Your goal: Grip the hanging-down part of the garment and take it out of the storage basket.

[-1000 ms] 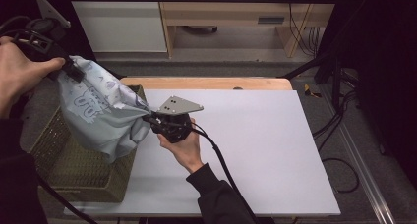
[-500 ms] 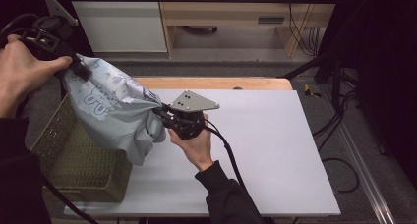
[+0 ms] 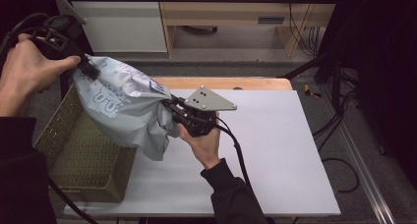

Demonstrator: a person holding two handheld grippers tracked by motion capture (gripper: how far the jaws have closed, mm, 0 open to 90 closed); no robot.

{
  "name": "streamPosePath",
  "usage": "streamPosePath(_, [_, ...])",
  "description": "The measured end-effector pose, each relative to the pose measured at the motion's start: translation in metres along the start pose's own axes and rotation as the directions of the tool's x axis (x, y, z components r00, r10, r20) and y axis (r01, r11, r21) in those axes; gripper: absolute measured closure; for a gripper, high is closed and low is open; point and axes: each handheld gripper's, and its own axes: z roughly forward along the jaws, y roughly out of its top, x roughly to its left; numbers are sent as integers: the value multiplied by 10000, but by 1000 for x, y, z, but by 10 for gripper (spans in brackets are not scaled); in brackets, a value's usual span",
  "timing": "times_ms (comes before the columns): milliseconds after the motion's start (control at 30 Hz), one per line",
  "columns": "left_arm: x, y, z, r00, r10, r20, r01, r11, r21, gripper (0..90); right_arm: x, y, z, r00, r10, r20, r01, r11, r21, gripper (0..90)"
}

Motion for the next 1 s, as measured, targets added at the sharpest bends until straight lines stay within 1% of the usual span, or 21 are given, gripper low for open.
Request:
streamPosePath(67, [-1,0,0,10000,2,-4,-2,10000,1,860,-1,0,-2,9999,109,-52,-110,9999,-43,857])
streamPosePath(100, [-1,0,0,10000,17,-19,-17,10000,3,860,-1,0,-2,10000,74,-37,-74,10000,-18,857])
streamPosePath(200, [-2,1,0,10000,11,-98,-11,10000,45,860,-2,-2,0,9998,131,-128,-128,9997,230,855])
streamPosePath(233, [-2,1,0,10000,11,-98,-11,10000,45,860,-2,-2,0,9998,131,-128,-128,9997,230,855])
streamPosePath(267, [-2,1,1,9999,7,-131,-6,10000,95,860,-3,-7,2,9994,185,-290,-171,9987,490,854])
streamPosePath(400, [-2,0,3,9999,34,-120,-32,9999,137,860,-4,-25,7,9984,346,-444,-298,9942,1030,848])
streamPosePath(433, [-2,0,4,9999,31,-110,-30,9999,137,860,-4,-31,8,9976,492,-486,-430,9916,1220,846])
streamPosePath(467, [-2,0,5,9999,49,-94,-47,9999,159,860,-4,-38,10,9974,534,-493,-462,9895,1367,842])
streamPosePath(567, [-3,1,7,9999,88,-106,-86,9998,185,861,-4,-56,16,9951,818,-554,-713,9827,1710,825])
streamPosePath(633, [-4,1,8,9998,126,-128,-123,9997,223,860,-3,-66,21,9944,896,-556,-772,9779,1945,814])
streamPosePath(667, [-4,1,9,9999,132,-109,-129,9997,224,860,-3,-71,23,9940,887,-634,-741,9762,2038,801])
streamPosePath(700, [-4,1,10,9998,155,-107,-153,9996,225,860,-1,-74,25,9930,982,-650,-816,9717,2216,777])
streamPosePath(767, [-4,1,11,9998,169,-116,-167,9996,245,860,-1,-80,27,9933,945,-668,-760,9677,2403,699])
streamPosePath(833, [-3,1,12,9998,161,-101,-159,9996,225,860,0,-83,28,9915,1060,-755,-839,9642,2517,607])
streamPosePath(900, [-3,0,13,9998,172,-69,-171,9996,237,860,0,-84,24,9914,1031,-810,-799,9648,2505,502])
streamPosePath(933, [-3,0,13,9998,176,-69,-174,9995,259,861,-1,-85,21,9920,980,-796,-759,9668,2441,452])
streamPosePath(967, [-3,0,14,9998,186,-72,-184,9995,273,860,-1,-85,17,9922,1013,-722,-813,9675,2396,414])
streamPosePath(1000, [-3,0,15,9998,174,-64,-172,9995,275,861,-1,-85,13,9913,1060,-778,-854,9689,2321,368])
